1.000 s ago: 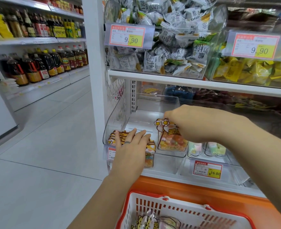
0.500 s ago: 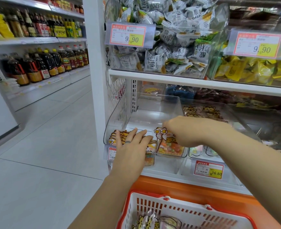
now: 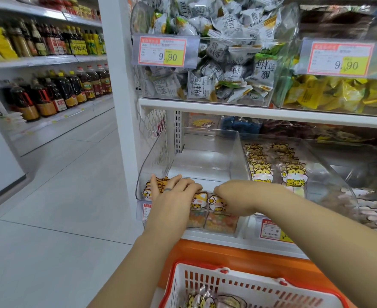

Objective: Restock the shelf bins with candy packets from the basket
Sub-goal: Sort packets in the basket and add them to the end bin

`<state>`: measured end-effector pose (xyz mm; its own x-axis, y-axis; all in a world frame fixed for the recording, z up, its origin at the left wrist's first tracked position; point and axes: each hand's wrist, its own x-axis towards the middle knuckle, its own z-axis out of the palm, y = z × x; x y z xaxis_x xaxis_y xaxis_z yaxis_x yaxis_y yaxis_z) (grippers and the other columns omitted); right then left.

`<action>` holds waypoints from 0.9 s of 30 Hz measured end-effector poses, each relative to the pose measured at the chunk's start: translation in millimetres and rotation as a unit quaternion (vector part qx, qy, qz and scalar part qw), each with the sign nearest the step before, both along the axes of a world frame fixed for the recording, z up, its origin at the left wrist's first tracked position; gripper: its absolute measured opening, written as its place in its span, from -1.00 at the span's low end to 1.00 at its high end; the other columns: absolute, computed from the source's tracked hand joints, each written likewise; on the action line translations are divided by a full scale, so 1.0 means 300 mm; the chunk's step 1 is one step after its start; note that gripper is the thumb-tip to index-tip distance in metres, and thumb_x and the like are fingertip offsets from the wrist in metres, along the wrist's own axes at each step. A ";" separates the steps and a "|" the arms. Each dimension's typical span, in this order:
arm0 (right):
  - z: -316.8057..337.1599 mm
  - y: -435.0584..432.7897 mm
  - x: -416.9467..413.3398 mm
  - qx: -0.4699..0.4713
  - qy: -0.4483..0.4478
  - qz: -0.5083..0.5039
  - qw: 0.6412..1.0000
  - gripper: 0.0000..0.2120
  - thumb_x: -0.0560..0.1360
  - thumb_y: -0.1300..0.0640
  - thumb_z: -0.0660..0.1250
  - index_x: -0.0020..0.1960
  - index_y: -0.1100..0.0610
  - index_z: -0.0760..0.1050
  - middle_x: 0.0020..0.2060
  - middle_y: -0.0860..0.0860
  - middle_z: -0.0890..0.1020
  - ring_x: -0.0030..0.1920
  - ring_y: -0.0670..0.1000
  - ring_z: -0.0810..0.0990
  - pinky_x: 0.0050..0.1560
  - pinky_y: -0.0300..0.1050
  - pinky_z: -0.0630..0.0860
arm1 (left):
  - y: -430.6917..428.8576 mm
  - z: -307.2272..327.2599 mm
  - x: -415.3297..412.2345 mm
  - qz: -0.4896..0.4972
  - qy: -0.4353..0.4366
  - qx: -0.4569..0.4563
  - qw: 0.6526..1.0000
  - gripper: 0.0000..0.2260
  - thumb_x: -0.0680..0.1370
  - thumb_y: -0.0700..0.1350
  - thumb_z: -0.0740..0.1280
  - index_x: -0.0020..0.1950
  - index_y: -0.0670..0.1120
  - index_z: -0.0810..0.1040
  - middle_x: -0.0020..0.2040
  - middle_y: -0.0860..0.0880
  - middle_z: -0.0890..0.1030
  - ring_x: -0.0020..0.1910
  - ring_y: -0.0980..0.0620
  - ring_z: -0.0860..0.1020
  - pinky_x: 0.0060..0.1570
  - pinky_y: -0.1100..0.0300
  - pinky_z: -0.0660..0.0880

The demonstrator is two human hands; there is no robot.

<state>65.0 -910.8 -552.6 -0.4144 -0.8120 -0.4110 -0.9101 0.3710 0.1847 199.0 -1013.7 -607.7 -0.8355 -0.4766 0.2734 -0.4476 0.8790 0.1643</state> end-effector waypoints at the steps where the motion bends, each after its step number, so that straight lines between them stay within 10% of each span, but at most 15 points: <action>1: 0.003 0.009 -0.012 -0.023 -0.005 -0.002 1.000 -0.72 0.56 0.24 0.25 0.27 0.16 0.46 0.13 0.13 0.59 0.05 0.14 0.58 0.02 0.04 0.57 | 0.001 -0.002 0.001 0.000 0.002 -0.001 1.000 -0.42 0.58 -0.30 0.18 0.50 0.21 0.28 0.51 0.21 0.29 0.58 0.09 0.04 0.46 -0.26 -0.35; 12: -0.008 0.108 -0.028 -0.181 0.062 0.038 0.981 -0.61 0.63 0.13 0.22 0.44 -0.06 0.37 0.20 -0.05 0.65 0.26 0.03 0.56 0.50 0.05 0.16 | 0.012 -0.023 0.011 0.000 0.008 -0.007 1.000 -0.34 0.56 -0.35 0.20 0.56 0.18 0.19 0.58 0.15 0.18 0.60 0.05 0.00 0.46 -0.26 -0.33; 20: -0.002 0.130 -0.023 -0.138 0.167 0.095 0.972 -0.56 0.49 0.41 0.20 0.21 0.00 0.56 -0.14 -0.02 0.67 0.01 0.05 0.63 0.58 0.16 -0.10 | -0.022 -0.106 0.002 -0.023 0.063 -0.036 0.997 -0.27 0.23 -0.49 0.44 0.30 0.06 0.57 0.29 0.02 0.59 0.40 -0.13 0.46 0.38 -0.46 0.07; 27: -0.029 0.119 -0.026 -0.122 0.149 0.074 0.978 -0.55 0.51 0.41 0.19 0.24 0.00 0.56 -0.04 0.00 0.69 0.09 0.06 0.63 0.58 0.20 -0.15 | 0.002 -0.058 0.010 -0.011 0.050 0.005 0.999 -0.32 0.51 -0.42 0.23 0.51 0.14 0.32 0.54 0.11 0.29 0.60 0.01 0.09 0.46 -0.27 -0.31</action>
<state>57.1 -875.1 -561.3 -0.3567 -0.9311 -0.0759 -0.8765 0.3055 0.3719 202.0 -1013.1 -625.2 -0.8146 -0.4616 0.3512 -0.4090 0.8865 0.2165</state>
